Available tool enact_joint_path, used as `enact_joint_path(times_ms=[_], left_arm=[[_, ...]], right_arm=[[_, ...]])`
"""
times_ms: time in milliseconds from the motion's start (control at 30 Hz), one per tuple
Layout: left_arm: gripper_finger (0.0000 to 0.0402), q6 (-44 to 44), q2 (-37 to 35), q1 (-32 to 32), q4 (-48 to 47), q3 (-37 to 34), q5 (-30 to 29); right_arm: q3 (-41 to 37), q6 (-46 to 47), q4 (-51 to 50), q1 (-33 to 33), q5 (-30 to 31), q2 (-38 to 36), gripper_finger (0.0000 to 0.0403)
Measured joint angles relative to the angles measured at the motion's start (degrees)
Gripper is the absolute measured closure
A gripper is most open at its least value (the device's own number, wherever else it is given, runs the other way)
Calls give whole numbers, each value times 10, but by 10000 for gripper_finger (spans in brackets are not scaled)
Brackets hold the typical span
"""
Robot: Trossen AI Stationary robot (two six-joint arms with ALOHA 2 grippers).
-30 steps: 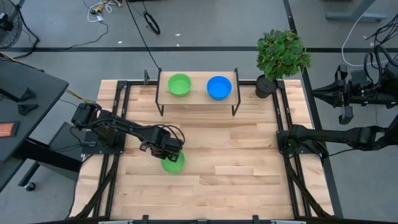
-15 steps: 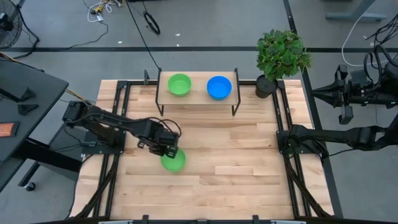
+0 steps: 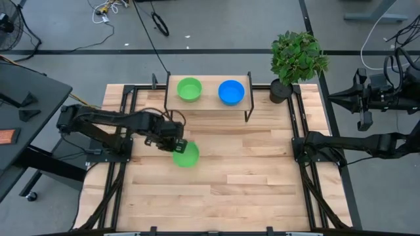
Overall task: Pick & Place Mini bowls
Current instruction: Stack the green bowl on the green bowl on the shelf
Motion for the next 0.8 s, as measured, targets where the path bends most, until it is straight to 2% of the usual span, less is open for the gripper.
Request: enact_joint_path(times_ms=[433,800], left_arm=[[401,150,-9,154,-32,159,-18],[401,245,-9,324,-43,272,36]], right_arm=[[0,0,0,0,0,0,380],[0,0,0,0,0,0,380]])
